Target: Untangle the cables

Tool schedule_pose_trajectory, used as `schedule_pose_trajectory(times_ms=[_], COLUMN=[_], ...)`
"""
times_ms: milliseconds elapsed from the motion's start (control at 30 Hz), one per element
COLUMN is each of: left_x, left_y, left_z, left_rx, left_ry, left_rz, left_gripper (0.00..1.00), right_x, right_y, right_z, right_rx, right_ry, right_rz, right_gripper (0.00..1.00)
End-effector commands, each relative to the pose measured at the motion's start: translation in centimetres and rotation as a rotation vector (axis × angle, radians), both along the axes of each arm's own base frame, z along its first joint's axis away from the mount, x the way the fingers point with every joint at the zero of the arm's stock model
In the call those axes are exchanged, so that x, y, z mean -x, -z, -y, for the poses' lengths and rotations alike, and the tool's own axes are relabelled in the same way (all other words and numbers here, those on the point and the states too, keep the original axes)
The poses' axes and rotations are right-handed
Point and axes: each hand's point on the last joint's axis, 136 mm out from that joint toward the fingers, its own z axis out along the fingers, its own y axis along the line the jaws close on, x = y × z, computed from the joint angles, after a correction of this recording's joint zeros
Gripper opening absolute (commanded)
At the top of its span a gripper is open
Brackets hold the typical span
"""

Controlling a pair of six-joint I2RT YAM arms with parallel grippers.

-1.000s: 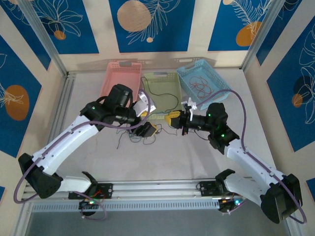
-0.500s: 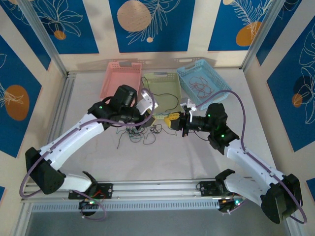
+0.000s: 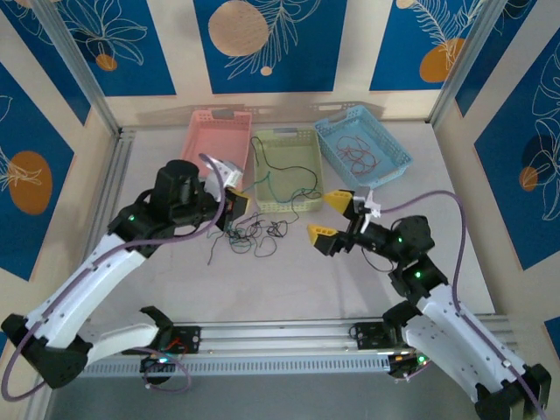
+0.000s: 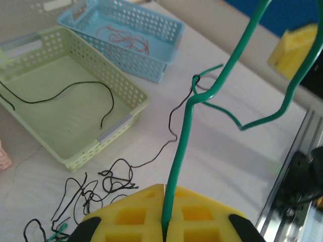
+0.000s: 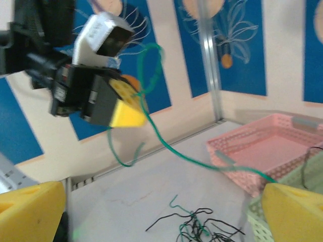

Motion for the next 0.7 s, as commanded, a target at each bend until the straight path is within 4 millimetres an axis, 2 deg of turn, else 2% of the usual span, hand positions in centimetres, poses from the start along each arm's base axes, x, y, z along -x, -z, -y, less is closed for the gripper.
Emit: schedule_pose_trajectory(times_ms=[0,67,167,267,433,567,667], left_x=[-0.5,0.0,0.7,1.1,1.5,1.9,2.2], left_y=[-1.1,-1.4,-2.0,-2.3,-2.8,-3.4,-3.8], left_z=[-1.4,-1.7,-1.7,-1.7,-1.8,-1.9,-2.0], left_rx=[0.099,0.126,0.171,0.190,0.215,0.235,0.245], left_ry=[-0.135,-0.146,-0.140,-0.131,-0.125,-0.119,-0.113], left_rz=[-0.039,-0.052,-0.069,-0.072,-0.078,-0.078,-0.077], left_gripper=[0.00,0.00,0.00,0.00,0.00,0.00,0.00], right_x=[-1.8,-2.1,-2.6,-3.0,-3.9,-5.6,-6.5], right_y=[1.2,2.5,4.1,4.3,4.5,4.3,4.2], right_z=[2.3,2.5,1.7,0.8,-3.1,-4.9,-7.1], right_rx=[-0.060,-0.075,-0.072,-0.096,-0.042,-0.042,-0.006], right_ry=[0.154,0.160,0.138,0.131,0.059,0.062,0.029], right_rz=[-0.032,-0.049,-0.068,-0.032,0.021,0.076,0.091], right_gripper=[0.99,0.99,0.99,0.99,0.98,0.97,0.96])
